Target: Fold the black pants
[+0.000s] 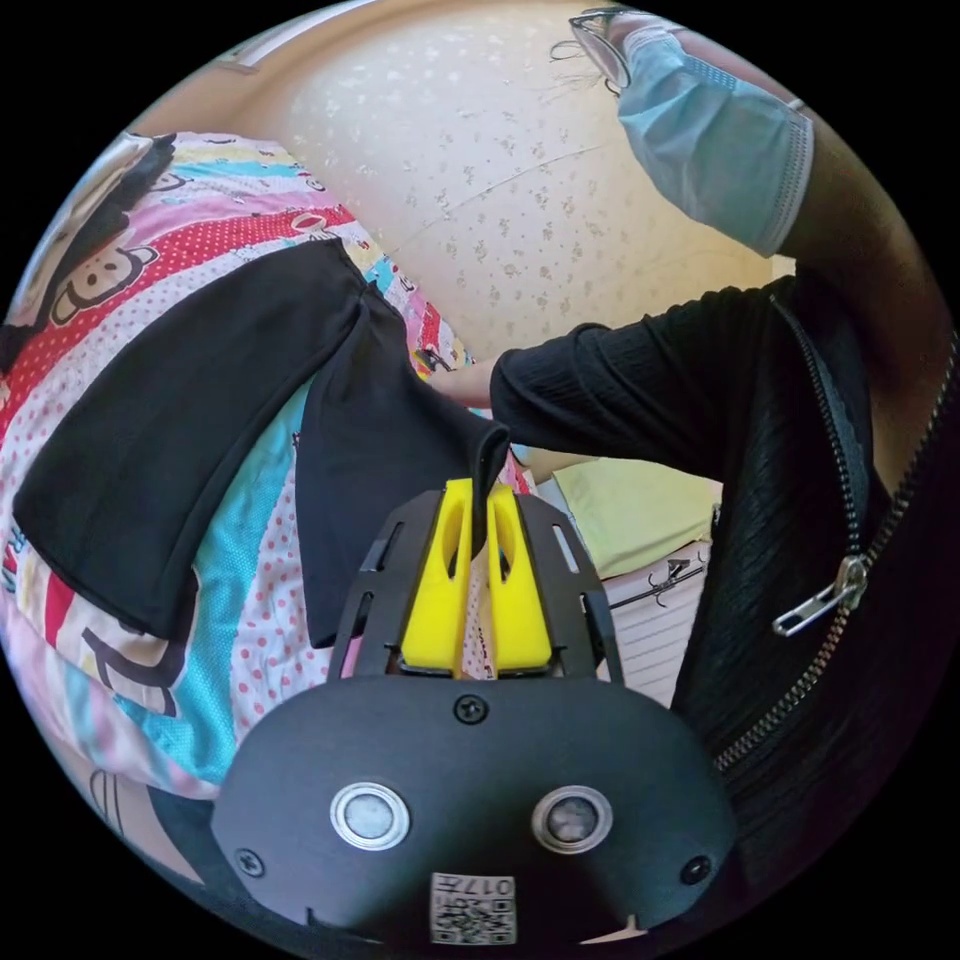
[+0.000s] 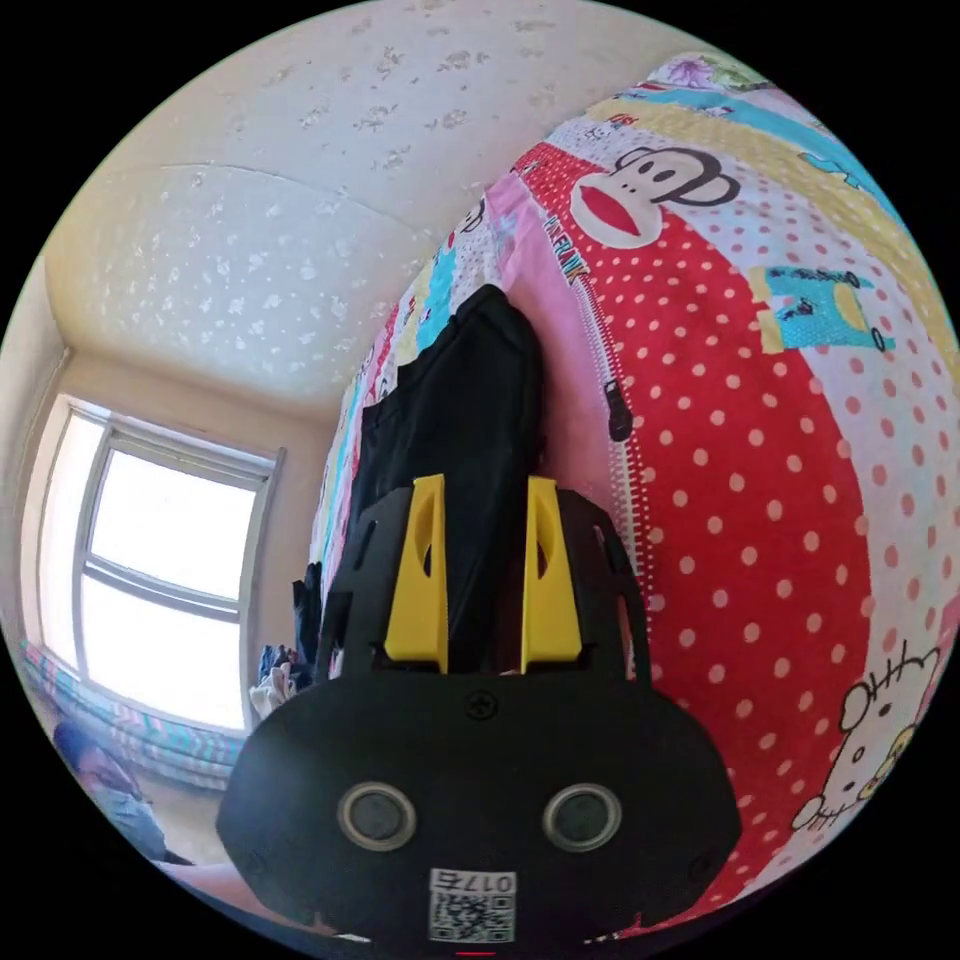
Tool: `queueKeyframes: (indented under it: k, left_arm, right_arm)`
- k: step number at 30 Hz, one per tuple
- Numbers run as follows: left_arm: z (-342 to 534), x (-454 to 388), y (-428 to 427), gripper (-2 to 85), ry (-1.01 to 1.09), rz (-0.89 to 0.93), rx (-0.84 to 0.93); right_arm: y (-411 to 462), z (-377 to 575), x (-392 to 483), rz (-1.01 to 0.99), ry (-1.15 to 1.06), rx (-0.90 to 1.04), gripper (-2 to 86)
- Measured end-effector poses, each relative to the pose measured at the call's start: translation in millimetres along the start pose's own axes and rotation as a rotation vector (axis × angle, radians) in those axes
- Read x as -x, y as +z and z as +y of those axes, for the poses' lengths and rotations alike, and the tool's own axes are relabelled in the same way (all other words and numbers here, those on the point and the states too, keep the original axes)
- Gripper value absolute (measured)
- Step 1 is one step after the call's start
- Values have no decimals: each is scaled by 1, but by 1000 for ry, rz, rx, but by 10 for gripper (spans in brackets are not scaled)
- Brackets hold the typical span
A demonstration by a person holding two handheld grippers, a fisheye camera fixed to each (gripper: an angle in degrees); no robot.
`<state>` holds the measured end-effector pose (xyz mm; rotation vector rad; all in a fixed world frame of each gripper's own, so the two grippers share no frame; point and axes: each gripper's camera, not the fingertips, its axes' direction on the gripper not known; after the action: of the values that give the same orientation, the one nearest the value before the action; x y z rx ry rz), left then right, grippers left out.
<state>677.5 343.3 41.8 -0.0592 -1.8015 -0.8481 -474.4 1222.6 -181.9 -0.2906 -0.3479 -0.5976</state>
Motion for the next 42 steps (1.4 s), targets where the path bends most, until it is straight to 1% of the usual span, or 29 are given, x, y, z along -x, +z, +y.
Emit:
queueKeyframes:
  k: [1,3,5,7,8,11,13,14,16,18,19,21,23,24,27,29,32,35,36,37,39,41,42]
  left_arm:
    - [-5,0,-5,5,-12,8,2]
    - [-13,-2,-13,6,-21,13,1]
    - [-21,-7,-21,7,-17,9,0]
    - [-32,-9,-30,7,-40,29,-2]
    - [-35,-8,-32,7,-57,43,-5]
    - [-46,2,-45,5,-186,169,-52]
    - [-51,19,-58,4,-341,318,-116]
    - [-52,23,-62,4,-381,353,-134]
    - [-53,42,-79,5,-542,471,-200]
    - [-54,56,-94,6,-637,529,-254]
    - [-54,65,-107,6,-687,548,-294]
    - [-54,79,-126,6,-738,551,-341]
    - [-54,94,-148,7,-761,494,-358]
    - [-54,103,-164,7,-774,437,-360]
    - [-55,131,-200,8,-756,331,-365]
    - [-54,151,-211,9,-774,304,-343]
    - [-51,177,-214,11,-822,296,-288]
    - [-55,181,-211,15,-804,312,-244]
    - [-58,178,-210,18,-772,305,-220]
    - [-60,174,-209,22,-731,291,-188]
    - [-58,172,-209,26,-688,286,-155]
    - [-48,176,-211,26,-733,307,-160]
    - [-40,177,-215,20,-758,321,-181]
  right_arm:
    - [1,1,3,17,5,-2,90]
    - [-5,6,21,161,-3,-72,58]
    - [-12,3,33,210,11,-107,45]
    - [-18,-4,50,204,-10,-113,39]
    - [-24,-10,64,166,-44,-119,36]
    - [-34,-29,110,89,-82,-142,32]
    - [-33,-41,146,82,-114,-137,31]
    - [-28,-48,173,71,-143,-127,31]
    - [-13,-55,213,49,-179,-109,30]
    - [22,-56,267,44,-239,-56,31]
    - [33,-54,280,58,-260,-40,31]
    - [83,-38,329,178,-373,12,31]
    - [124,-18,353,238,-436,43,32]
    - [149,-4,361,233,-440,60,33]
    - [197,25,359,204,-382,92,39]
    - [210,40,349,184,-301,75,45]
    - [196,47,334,66,-202,-10,53]
    - [176,29,328,-57,-121,44,64]
    - [168,24,333,-126,-142,110,66]
    - [164,22,338,-148,-169,159,67]
    - [145,32,365,-118,-330,379,68]
    - [119,53,378,-93,-418,490,68]
    - [97,71,381,-114,-428,532,68]
